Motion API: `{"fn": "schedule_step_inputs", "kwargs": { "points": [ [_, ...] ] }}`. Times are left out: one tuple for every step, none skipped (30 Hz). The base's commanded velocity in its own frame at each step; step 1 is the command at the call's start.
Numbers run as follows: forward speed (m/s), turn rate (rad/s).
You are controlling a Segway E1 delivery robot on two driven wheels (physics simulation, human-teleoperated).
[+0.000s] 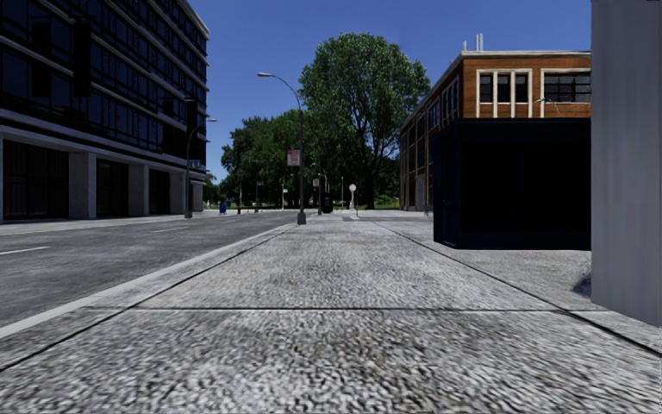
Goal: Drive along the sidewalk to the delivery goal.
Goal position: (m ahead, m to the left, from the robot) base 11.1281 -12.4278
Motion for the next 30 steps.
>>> {"fn": "schedule_step_inputs", "kwargs": {
  "points": [
    [2.00,0.00],
    [2.00,0.00],
    [2.00,0.00],
    [2.00,0.00],
    [2.00,0.00],
    [2.00,0.00],
    [2.00,0.00],
    [2.00,0.00],
    [2.00,0.00],
    [2.00,0.00],
    [2.00,0.00],
    [2.00,0.00],
    [2.00,0.00],
    [2.00,0.00],
    [2.00,0.00],
    [2.00,0.00],
    [2.00,0.00],
    [2.00,0.00],
    [2.00,0.00],
    [2.00,0.00],
    [2.00,0.00],
    [2.00,0.00],
    [2.00,0.00],
    [2.00,0.00],
    [2.00,0.00],
    [2.00,0.00],
    [2.00,0.00],
    [2.00,0.00],
    [2.00,0.00],
    [2.00,0.00]
  ]
}}
